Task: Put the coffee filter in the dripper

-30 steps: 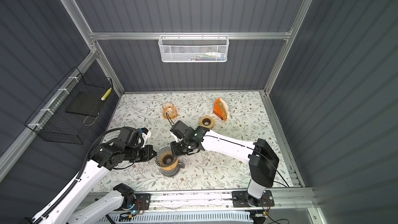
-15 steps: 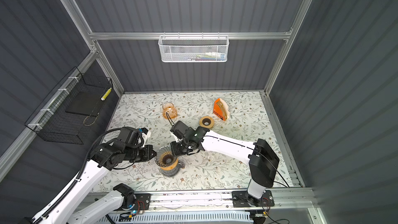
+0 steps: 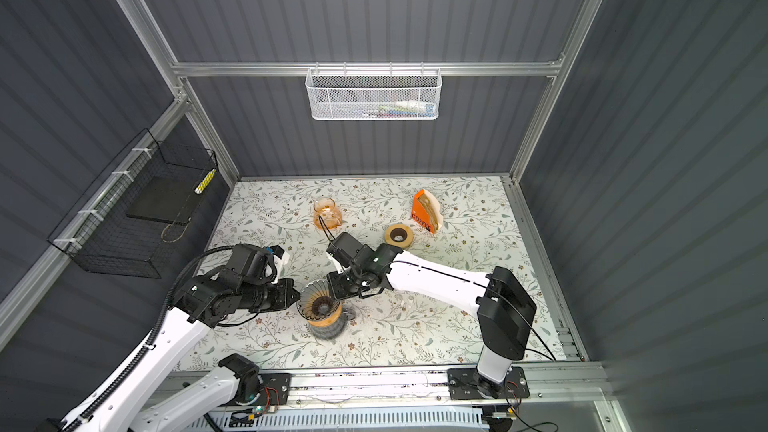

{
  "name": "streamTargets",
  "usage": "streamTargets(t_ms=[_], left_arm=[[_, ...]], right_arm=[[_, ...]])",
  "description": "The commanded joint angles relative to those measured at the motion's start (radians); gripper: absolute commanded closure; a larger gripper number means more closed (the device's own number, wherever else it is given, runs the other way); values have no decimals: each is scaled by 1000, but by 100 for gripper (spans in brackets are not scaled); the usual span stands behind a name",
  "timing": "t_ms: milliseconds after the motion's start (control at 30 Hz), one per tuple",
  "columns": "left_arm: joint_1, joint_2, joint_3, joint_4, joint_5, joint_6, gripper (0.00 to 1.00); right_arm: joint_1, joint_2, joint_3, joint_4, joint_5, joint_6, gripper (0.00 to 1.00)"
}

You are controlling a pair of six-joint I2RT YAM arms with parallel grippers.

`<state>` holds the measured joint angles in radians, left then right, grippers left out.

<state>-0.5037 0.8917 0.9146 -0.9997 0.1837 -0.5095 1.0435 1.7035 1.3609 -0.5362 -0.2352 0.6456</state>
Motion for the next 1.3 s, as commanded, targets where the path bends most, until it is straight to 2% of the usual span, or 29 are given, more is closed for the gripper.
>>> streamTargets(t_ms=[0,467,767,1000,1267], left_arm=[[-9,35,3,-71,-31,-10,95],[-9,35,8,-53,-23,-14,94],[-9,29,21,-40,-29,-14,95],[-9,29,35,-36,-41,-9,95],[-8,24,43,-38,-49,-11,95]], right_arm=[[27,55,-10,5,57,-50,100],[19,33,-2,-8,74,-63,100],[17,25,14,-13,71,-63,94],[14,16,33,-19,70,-69,84],[15,16,61,-35,71,-82,80]])
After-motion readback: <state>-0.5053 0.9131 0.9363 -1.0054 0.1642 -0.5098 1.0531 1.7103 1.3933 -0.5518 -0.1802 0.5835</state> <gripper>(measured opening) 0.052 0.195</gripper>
